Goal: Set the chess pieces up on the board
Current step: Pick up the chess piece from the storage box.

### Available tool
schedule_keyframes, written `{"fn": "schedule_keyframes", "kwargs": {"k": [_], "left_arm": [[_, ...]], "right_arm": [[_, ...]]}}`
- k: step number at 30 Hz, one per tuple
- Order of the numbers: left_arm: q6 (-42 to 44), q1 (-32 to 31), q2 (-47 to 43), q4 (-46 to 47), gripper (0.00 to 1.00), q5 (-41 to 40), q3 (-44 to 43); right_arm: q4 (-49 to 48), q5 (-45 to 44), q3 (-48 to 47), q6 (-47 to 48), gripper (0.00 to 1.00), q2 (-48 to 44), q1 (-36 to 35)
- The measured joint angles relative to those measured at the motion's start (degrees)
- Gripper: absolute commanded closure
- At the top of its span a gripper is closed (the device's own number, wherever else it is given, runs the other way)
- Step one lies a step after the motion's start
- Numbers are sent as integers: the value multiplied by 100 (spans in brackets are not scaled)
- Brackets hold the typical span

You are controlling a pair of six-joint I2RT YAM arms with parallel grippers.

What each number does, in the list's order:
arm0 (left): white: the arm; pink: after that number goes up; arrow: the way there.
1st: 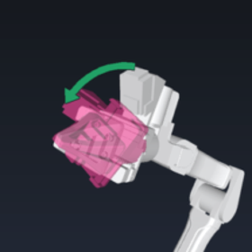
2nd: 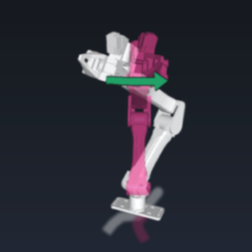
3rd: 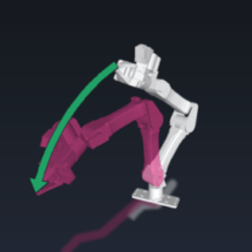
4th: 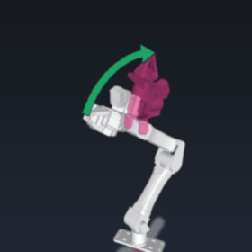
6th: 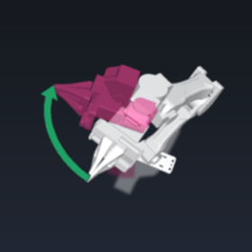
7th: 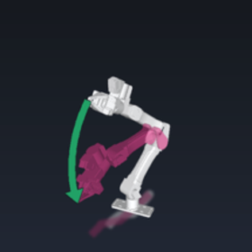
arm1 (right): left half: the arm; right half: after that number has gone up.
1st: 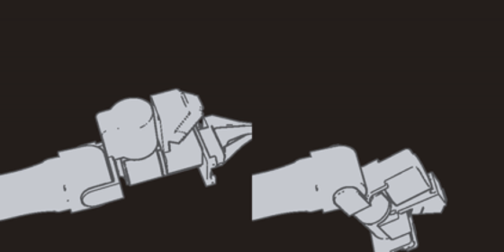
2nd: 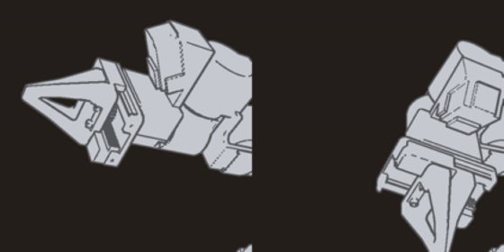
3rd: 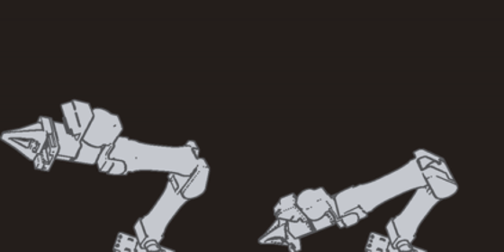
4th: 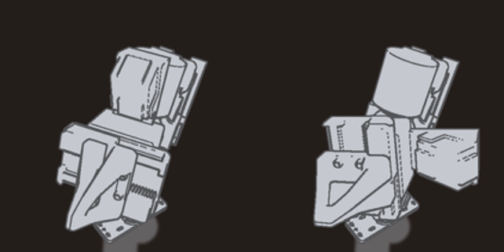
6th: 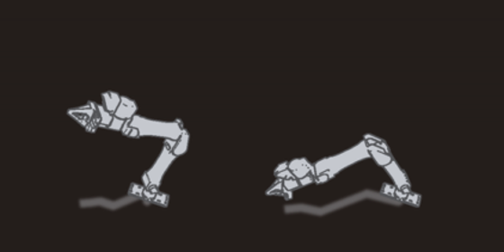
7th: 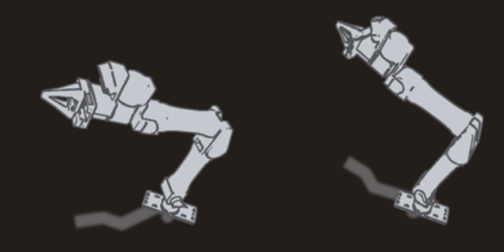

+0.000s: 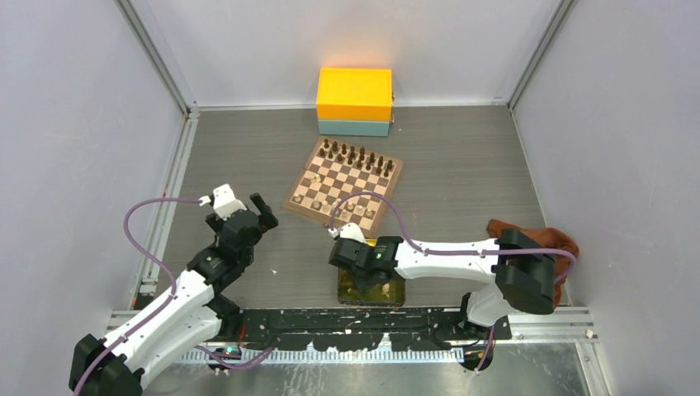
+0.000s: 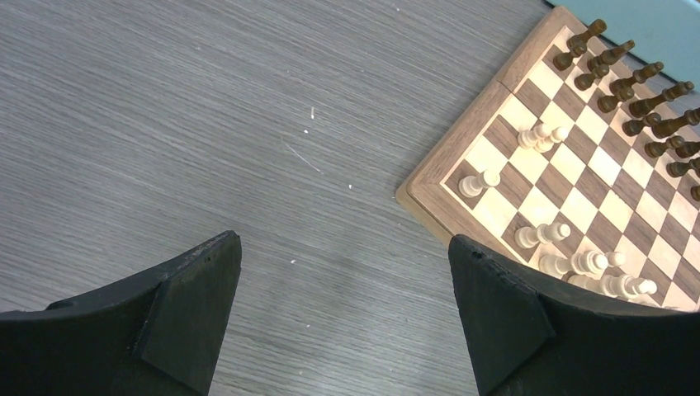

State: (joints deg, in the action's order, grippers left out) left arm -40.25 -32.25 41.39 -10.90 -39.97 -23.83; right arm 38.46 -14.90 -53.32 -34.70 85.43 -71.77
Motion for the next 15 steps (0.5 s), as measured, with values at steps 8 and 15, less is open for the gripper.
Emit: {"fn": "schedule_keyframes", "kwargs": {"k": [8,15], "left_arm": [[-2,0,20,4,4,0,22],[-2,0,28,42,4,0,42]], "right_arm": [[-31,0,24,-11,69,0,0],[-55,0,35,-11,79,13,2]]}}
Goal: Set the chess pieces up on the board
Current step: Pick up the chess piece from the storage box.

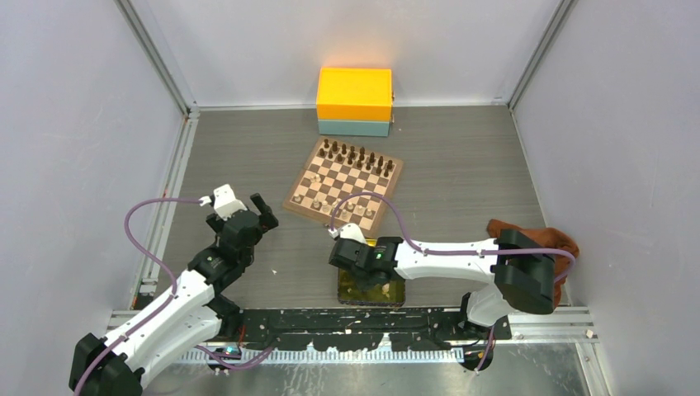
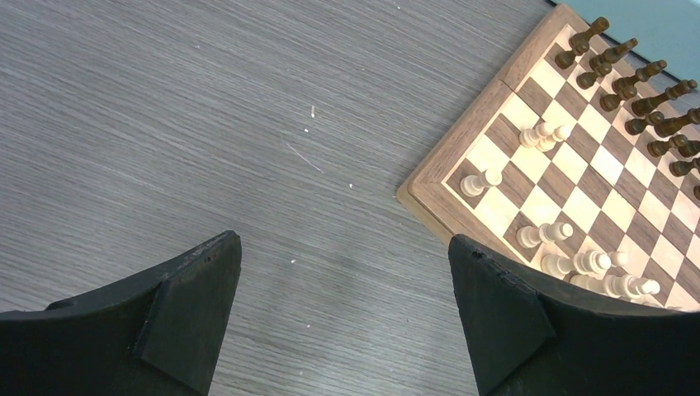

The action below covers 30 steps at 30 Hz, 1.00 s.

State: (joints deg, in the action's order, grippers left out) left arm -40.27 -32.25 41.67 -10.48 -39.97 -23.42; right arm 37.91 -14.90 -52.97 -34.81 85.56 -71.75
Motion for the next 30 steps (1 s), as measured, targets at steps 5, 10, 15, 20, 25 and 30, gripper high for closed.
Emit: {"fn": "schedule_keyframes", "kwargs": {"k": [5,10,15,20,25,30], "left_arm": [[0,0,13,17,4,0,0],[0,0,11,37,4,0,0],[0,0,9,37,4,0,0],[0,0,9,37,4,0,0],[0,0,-22,35,4,0,0],[0,0,-83,33,4,-2,0]], "right_arm": [[-7,-2,0,0,84,0,24],[24,-7,-17,2,89,0,24],[142,-70,-87,13,92,-4,24],[271,-162,-181,24,93,-35,24],[422,-247,-350,57,93,-90,24],[629,-365,-684,199,92,-107,24]]}}
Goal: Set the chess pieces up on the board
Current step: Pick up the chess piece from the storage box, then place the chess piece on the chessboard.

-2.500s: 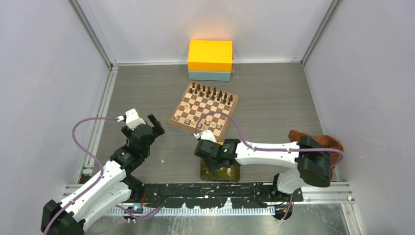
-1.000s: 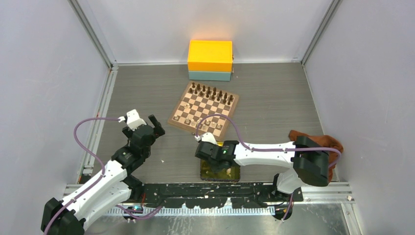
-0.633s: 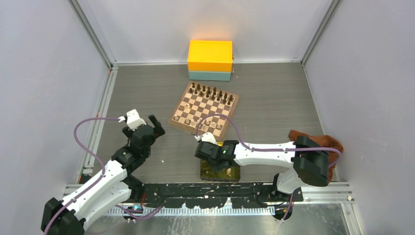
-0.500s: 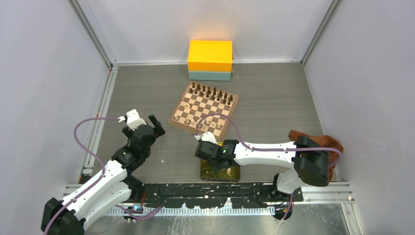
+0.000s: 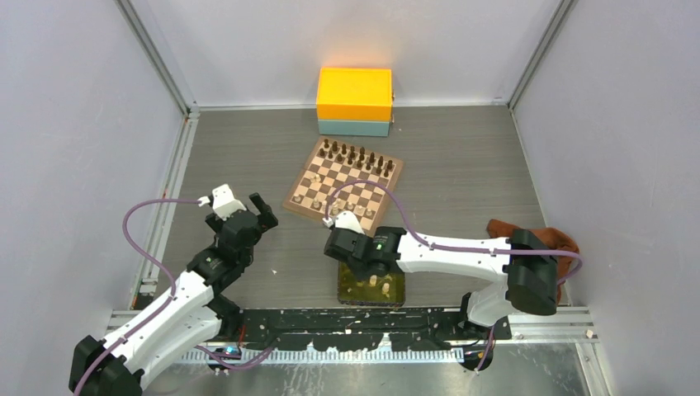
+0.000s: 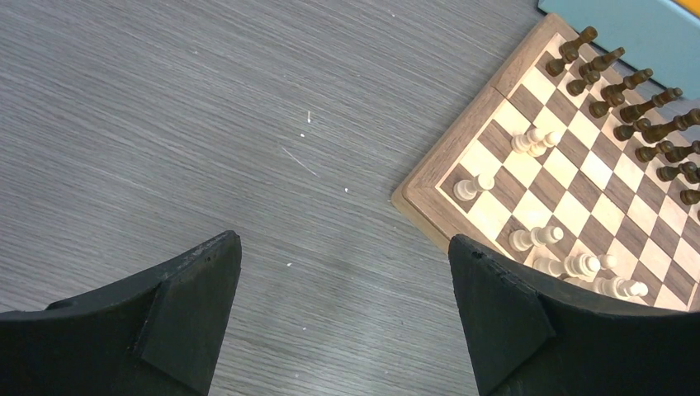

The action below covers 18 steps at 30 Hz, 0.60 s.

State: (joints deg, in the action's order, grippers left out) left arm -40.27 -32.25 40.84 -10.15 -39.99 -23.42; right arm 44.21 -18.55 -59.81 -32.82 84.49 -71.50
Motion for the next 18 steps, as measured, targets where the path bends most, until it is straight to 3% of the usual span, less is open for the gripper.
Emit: {"fn": "schedule_keyframes", "kwargs": {"k": [11,18], "left_arm": [[-22,0,-61,-74,3,-2,-2],[-66,0,-114,-181,3,0,-133]], "right_arm": [[260,-66,-1370,1150,93,39,621],[179,221,-2426,2271,93,859,1207]]}}
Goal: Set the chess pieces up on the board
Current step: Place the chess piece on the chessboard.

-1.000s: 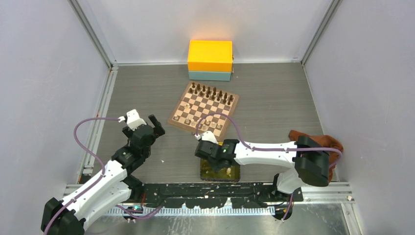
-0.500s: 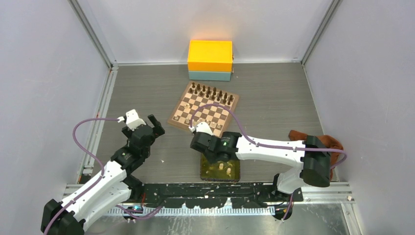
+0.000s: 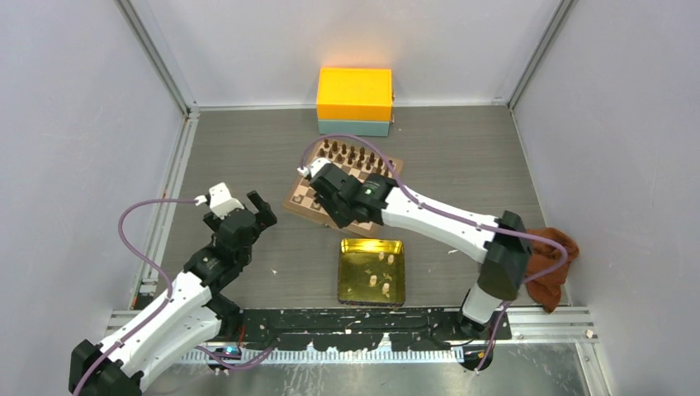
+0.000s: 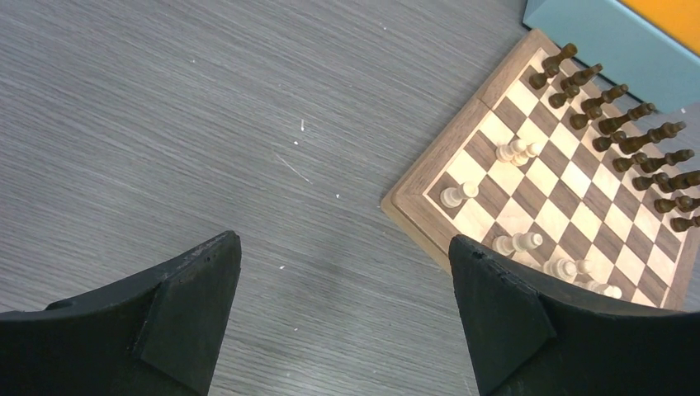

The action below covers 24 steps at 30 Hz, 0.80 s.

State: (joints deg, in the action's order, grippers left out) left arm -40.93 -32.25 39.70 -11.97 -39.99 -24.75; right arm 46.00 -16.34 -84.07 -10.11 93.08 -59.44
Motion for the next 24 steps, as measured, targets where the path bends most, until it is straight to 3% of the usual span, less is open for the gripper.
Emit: {"fn": "schedule_keyframes", "kwargs": {"k": [10,24], "left_arm": [[-70,0,-92,-125,3,0,-138],[-92,0,-238,-205,3,-4,-138]], "right_arm": [[-13,564,-1552,1200,93,1611,289],[341,1106,-3333,1705,93,2986,498]]}}
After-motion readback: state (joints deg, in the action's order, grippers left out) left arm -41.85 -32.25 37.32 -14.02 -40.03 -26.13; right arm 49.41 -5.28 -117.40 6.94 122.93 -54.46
